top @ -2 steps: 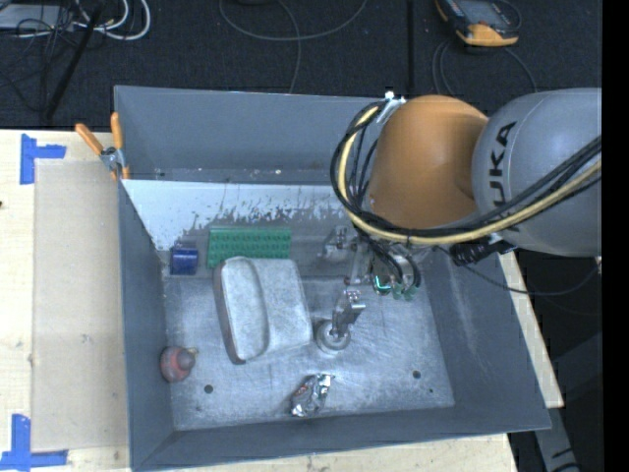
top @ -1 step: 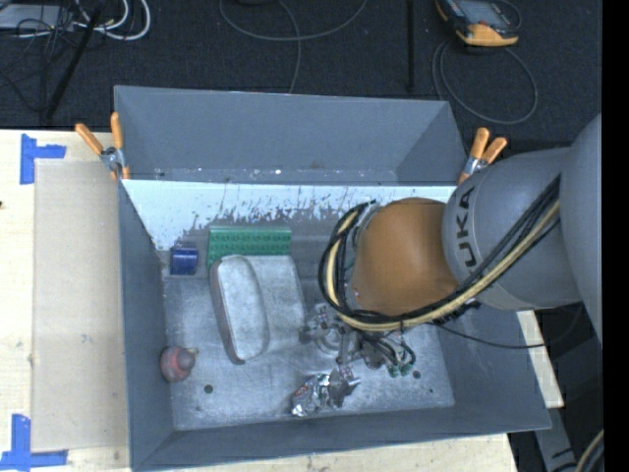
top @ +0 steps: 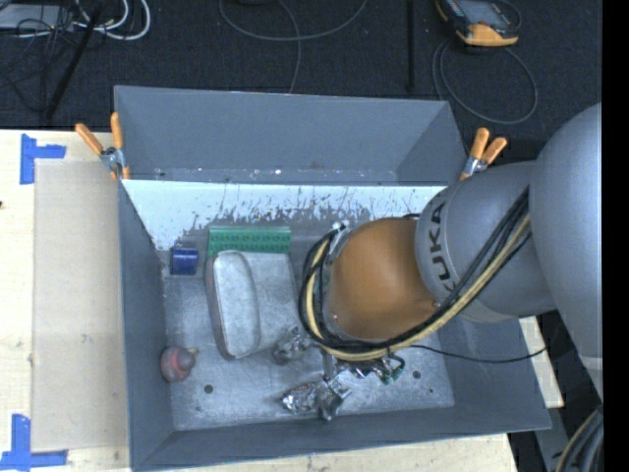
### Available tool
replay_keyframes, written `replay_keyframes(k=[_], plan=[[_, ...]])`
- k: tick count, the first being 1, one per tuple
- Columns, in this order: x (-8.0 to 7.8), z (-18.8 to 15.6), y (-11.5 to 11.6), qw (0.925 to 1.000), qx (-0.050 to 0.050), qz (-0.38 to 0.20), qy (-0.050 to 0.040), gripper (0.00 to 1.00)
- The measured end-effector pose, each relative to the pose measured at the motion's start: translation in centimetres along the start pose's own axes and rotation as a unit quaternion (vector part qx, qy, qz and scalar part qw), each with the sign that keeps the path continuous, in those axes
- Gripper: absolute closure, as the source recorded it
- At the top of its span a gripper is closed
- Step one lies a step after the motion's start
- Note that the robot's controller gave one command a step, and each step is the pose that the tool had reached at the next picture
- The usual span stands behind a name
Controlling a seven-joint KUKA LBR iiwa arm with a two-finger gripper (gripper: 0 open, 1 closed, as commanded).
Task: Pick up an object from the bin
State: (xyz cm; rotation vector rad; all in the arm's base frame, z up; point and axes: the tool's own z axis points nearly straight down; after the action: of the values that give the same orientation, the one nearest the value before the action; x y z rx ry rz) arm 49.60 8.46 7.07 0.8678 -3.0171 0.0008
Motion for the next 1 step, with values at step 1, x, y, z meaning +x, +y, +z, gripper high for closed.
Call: replay_keyframes(k=[1], plan=[[-0.2,-0.23,-0.04,1.0,0.0,0.002,-0.0035,1.0]])
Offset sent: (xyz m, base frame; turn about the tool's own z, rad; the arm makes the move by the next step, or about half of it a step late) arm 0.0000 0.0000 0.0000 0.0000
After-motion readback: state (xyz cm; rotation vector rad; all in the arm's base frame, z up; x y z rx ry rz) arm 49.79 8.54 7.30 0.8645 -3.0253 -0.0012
